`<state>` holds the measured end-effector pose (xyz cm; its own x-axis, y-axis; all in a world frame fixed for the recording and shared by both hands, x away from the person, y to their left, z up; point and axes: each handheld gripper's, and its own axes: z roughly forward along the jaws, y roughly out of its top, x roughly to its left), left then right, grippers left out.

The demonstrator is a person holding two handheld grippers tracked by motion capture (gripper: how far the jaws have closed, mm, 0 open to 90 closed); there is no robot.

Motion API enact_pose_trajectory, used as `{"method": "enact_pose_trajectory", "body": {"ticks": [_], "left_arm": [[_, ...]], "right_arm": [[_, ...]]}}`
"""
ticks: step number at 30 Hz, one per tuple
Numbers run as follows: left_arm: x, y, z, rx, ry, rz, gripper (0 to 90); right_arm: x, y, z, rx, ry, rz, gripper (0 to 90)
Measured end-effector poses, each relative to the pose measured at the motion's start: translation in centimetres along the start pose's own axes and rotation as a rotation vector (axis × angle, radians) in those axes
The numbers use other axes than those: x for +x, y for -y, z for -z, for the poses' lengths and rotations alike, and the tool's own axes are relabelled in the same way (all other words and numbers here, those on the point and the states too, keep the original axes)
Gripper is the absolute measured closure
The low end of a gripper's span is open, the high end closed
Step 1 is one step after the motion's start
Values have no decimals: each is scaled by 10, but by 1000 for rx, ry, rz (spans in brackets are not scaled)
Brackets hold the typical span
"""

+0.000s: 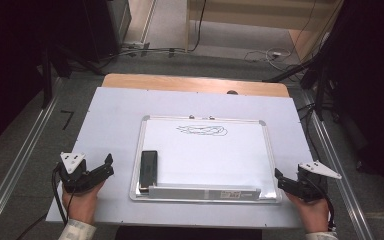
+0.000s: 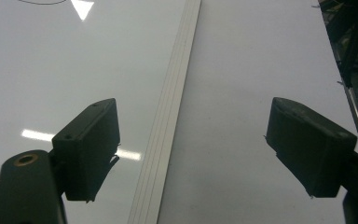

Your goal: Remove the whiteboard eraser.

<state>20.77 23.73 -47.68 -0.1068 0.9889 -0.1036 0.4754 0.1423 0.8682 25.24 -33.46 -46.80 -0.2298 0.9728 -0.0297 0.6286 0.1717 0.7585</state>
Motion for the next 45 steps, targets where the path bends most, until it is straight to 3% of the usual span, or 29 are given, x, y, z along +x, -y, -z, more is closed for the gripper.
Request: {"method": "enact_pose_trajectory", "body": {"ticks": [27, 45], "left_arm": [[-25, 0, -8, 42, 55, 2, 69], [-64, 1, -19, 85, 108, -52, 71]], "right_arm": [[1, 0, 0, 3, 0, 1, 160], [1, 0, 0, 2, -4, 1, 159]]}}
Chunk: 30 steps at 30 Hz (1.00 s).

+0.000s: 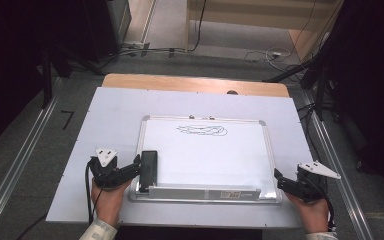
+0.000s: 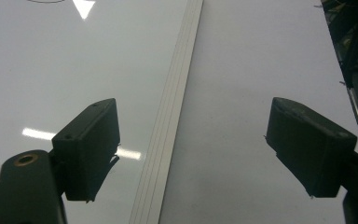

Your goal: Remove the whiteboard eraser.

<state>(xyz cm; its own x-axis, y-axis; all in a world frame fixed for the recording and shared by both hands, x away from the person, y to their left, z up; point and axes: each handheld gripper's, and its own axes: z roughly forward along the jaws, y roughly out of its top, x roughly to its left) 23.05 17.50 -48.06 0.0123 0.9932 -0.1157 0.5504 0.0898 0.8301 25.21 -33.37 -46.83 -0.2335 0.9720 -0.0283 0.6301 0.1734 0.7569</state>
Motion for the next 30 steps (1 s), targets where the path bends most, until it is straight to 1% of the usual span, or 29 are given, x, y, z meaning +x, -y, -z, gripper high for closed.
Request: {"method": "enact_pose_trajectory", "body": {"ticks": [5, 7, 10, 11, 13, 17, 18, 19, 21, 23, 24, 25, 26, 28, 30], "left_arm": [[-10, -1, -5, 14, 16, -2, 72], [-13, -2, -7, 16, 20, -2, 99], [-17, -1, -9, 22, 29, -4, 99], [-21, -1, -12, 32, 32, -8, 99], [-25, -1, -14, 45, 42, -13, 99], [-31, -1, -19, 56, 52, -15, 99], [-34, -1, -22, 69, 57, -16, 99], [-34, -1, -22, 69, 57, -16, 99], [-37, -1, -24, 84, 64, -28, 126], [-38, -1, -26, 100, 63, -33, 126], [-38, -1, -26, 100, 63, -33, 126], [-40, -1, -29, 121, 70, -41, 129], [-40, 0, -30, 132, 75, -45, 133], [-42, 1, -31, 135, 74, -51, 138], [-44, 1, -31, 133, 78, -67, 153]], "right_arm": [[-1, 0, 0, -1, 0, 1, 159], [0, 0, 0, -1, 0, 2, 160], [0, 0, 0, -1, -1, 2, 159], [0, 0, 0, -1, -1, 3, 159], [0, 0, 0, -1, -1, 2, 160], [0, 0, 1, -1, -2, 1, 159], [0, 0, 1, -2, -3, 0, 159], [0, 0, 1, -2, -3, 0, 159], [-1, 0, 1, -3, -4, 0, 159], [-1, 0, 1, -3, -5, -1, 159], [-1, 0, 1, -3, -5, -1, 159], [-1, 0, 1, -4, -5, 0, 159], [-1, 0, 1, -4, -6, -1, 160], [-1, 0, 1, -5, -6, 0, 159], [-1, 0, 1, -5, -6, 0, 159]]}}
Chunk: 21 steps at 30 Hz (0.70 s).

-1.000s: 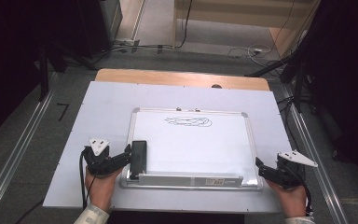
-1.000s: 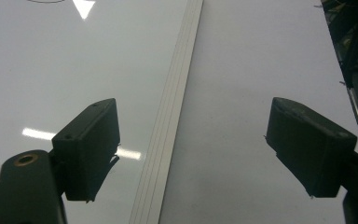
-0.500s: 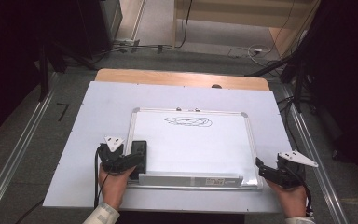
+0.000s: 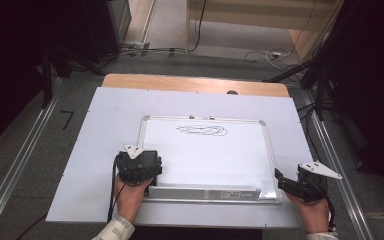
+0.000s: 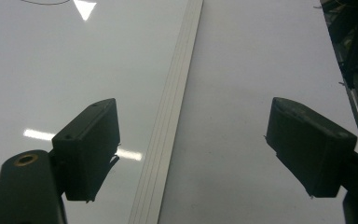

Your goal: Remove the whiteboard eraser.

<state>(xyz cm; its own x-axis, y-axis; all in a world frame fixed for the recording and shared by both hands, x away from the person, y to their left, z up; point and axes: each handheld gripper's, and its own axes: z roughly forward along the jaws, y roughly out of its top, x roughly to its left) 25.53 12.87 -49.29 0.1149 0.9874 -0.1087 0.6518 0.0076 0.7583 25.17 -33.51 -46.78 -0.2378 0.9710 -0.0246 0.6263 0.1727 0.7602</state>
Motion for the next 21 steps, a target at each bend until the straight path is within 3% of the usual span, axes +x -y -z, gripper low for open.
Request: {"method": "enact_pose_trajectory", "body": {"ticks": [5, 13, 21], "left_arm": [[-4, 1, -2, 14, 2, -36, 190], [-4, 2, -2, 28, 16, -55, 308], [-6, 2, -1, 33, 28, -84, 368]], "right_arm": [[0, 0, 0, 0, 2, -1, 159], [0, 0, 0, -1, 1, 0, 159], [0, 0, 1, -1, 1, -2, 159]]}}
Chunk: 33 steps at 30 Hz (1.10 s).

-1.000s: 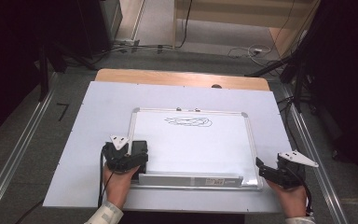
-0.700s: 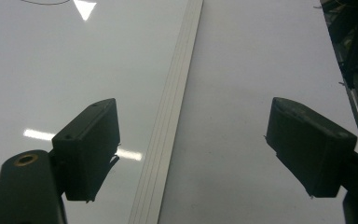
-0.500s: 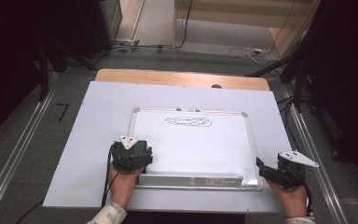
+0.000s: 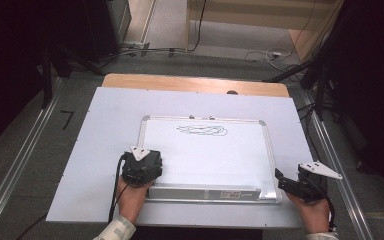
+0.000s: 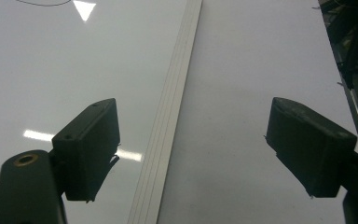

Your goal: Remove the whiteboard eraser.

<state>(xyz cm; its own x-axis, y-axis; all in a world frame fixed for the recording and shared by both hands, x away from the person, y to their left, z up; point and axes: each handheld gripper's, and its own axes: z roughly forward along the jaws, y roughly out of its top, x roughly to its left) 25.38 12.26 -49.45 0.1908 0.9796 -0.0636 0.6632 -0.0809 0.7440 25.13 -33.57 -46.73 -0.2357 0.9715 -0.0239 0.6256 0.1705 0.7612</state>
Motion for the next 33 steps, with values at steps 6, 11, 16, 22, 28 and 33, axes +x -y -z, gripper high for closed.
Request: {"method": "enact_pose_trajectory", "body": {"ticks": [6, 11, 16, 22, 28, 33], "left_arm": [[-3, 2, -2, -15, -18, -21, 375], [-2, 1, -3, -11, -12, -13, 381], [0, 0, -3, -4, 6, 16, 377], [0, 3, -4, -16, 7, 35, 371], [1, 2, -4, -20, 8, 28, 378], [2, 2, -4, -29, 7, 24, 384]], "right_arm": [[0, 0, 0, -2, 1, 2, 159], [0, 0, 0, -2, 1, 1, 160], [0, 0, 0, -3, 1, 2, 159], [0, 0, 0, -3, 0, 2, 159], [0, 0, 0, -1, -1, 1, 159], [-1, 0, 0, -1, -1, 0, 160]]}}
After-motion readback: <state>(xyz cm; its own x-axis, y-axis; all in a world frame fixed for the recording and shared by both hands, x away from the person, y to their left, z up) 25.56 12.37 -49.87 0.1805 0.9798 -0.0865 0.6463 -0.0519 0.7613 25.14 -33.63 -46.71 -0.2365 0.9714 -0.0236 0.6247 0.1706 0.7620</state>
